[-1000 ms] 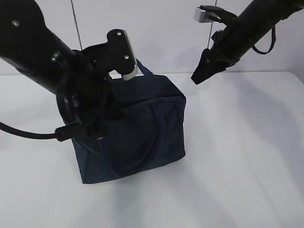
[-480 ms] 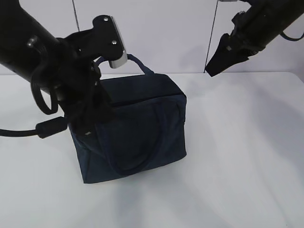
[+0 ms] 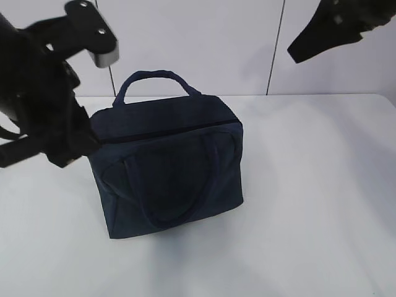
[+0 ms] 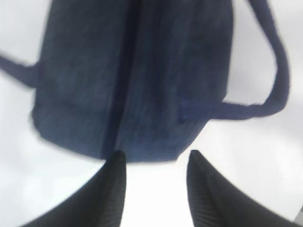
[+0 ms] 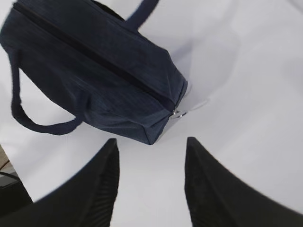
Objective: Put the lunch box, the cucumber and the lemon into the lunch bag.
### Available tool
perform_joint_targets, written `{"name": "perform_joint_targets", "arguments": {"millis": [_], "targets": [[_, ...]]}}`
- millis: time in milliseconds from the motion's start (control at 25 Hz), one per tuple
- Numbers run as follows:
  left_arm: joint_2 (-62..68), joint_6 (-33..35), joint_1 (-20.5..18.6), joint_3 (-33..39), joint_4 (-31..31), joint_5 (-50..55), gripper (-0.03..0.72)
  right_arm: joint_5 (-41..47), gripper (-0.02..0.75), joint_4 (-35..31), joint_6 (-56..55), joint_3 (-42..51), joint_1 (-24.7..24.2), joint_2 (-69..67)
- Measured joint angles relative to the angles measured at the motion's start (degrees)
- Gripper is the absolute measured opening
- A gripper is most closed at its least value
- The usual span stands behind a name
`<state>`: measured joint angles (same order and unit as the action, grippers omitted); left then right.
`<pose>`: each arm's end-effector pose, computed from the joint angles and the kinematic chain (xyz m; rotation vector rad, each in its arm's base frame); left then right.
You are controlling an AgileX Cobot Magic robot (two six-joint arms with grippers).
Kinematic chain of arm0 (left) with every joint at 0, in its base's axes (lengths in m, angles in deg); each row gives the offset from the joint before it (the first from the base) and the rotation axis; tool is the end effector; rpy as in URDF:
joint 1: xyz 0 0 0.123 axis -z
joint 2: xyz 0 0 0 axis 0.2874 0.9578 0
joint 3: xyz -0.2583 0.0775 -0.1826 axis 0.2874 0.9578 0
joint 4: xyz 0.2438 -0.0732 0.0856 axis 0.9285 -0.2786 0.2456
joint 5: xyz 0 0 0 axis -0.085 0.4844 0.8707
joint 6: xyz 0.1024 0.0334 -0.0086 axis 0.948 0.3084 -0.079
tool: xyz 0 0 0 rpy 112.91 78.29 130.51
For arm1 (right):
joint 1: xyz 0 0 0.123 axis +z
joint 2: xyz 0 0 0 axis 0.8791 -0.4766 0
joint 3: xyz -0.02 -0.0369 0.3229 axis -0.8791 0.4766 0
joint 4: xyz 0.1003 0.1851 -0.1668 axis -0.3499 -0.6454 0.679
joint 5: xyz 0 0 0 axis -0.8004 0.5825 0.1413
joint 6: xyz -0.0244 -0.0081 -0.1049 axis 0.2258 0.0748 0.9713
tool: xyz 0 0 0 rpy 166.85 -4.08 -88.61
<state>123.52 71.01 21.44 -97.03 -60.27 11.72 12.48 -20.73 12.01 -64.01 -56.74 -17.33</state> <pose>0.2481 -0.1881 0.3154 1.3499 2.3043 -0.0167 0.3583 0.0839 0.3987 -1.0340 2.3005 0.4809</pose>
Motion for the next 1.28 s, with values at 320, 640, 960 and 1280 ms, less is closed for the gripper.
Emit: {"name": "perform_joint_targets", "arguments": {"millis": [320, 640, 960, 1280], "targets": [[-14.0, -8.1, -13.4, 0.0, -0.7, 2.1, 0.311, 0.9, 0.328, 0.0, 0.1, 0.0, 0.0, 10.4], [-29.6, -8.7, -25.4, 0.0, -6.5, 3.9, 0.34, 1.3, 0.329, -0.2, -0.1, 7.9, 0.2, 20.6], [-42.0, -14.6, -25.7, 6.4, -7.0, 6.8, 0.34, -1.8, 0.329, 6.3, -6.7, 19.2, 4.4, 32.3], [-56.5, -21.6, -25.7, 20.4, -7.3, 7.3, 0.34, -4.2, 0.33, 20.3, -20.7, 28.4, 4.5, 44.3]]}}
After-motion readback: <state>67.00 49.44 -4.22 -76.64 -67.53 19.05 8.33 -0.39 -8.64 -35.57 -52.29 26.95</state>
